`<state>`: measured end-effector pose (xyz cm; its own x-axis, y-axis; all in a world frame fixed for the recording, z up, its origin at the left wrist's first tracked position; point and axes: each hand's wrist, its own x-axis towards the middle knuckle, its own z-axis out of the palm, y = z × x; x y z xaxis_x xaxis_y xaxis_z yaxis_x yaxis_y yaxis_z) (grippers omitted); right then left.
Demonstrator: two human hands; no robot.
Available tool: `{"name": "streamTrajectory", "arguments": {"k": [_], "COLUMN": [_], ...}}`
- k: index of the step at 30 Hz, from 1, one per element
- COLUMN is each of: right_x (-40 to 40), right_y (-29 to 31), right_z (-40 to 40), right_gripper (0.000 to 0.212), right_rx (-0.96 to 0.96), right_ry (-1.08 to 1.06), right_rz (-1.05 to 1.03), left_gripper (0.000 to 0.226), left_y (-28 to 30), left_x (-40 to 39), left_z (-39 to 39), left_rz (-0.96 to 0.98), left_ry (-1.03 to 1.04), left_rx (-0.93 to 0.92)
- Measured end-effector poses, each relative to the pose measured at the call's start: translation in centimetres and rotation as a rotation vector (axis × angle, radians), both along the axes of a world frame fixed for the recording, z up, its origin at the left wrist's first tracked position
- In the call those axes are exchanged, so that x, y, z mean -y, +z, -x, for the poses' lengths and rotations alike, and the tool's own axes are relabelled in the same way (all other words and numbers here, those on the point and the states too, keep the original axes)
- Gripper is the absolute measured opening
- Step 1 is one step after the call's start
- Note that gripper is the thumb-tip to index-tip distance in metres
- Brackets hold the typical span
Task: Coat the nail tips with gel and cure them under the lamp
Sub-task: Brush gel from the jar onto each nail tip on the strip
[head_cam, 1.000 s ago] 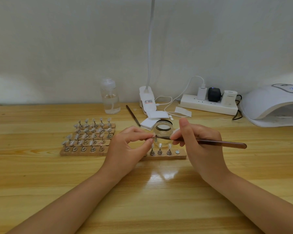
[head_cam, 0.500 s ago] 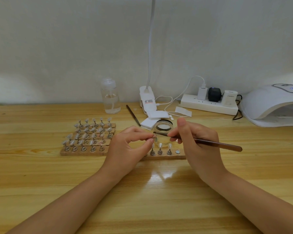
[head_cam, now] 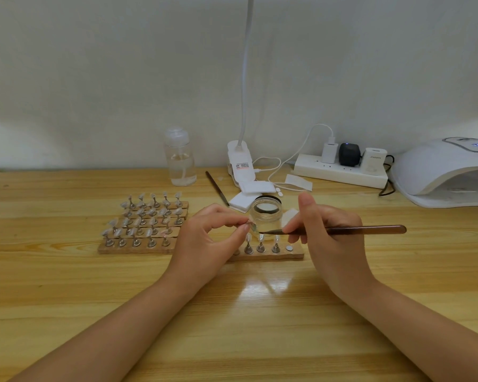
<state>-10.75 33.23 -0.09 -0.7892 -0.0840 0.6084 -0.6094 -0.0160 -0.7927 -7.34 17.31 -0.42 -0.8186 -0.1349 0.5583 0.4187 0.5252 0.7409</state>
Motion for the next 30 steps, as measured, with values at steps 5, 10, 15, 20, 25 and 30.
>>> {"name": "streamTrajectory", "arguments": {"k": [5,10,15,20,25,30], "right_x": [-0.16,-0.07,0.22,0.29,0.30,0.22], "right_y": [0.23,0.03,-0.11,-0.17,-0.20,-0.24], "right_z": [0.09,0.15,0.02,0.08,0.01,-0.12], "right_gripper": [0.034,0.027,0.026,0.027,0.030,0.032], "right_rx": [-0.004,-0.103,-0.198,-0.233,-0.256,-0.254], "right_ry": [0.002,-0.026,-0.028,-0.025,-0.013,-0.002], "right_rz": [0.071,-0.001,-0.076,-0.127,-0.131,-0.111], "left_gripper": [0.020,0.020,0.021,0.022,0.024,0.025], "left_y": [-0.06,-0.13,-0.20,-0.26,-0.30,-0.21], "left_x": [0.11,0.15,0.20,0.27,0.28,0.24], "left_z": [0.12,0.18,0.24,0.37,0.45,0.39], "left_rz": [-0.010,0.005,0.008,0.006,0.002,0.016], "left_ry": [-0.009,-0.012,-0.011,-0.006,0.003,0.006], "left_rx": [-0.033,-0.044,-0.037,-0.026,-0.028,-0.034]}}
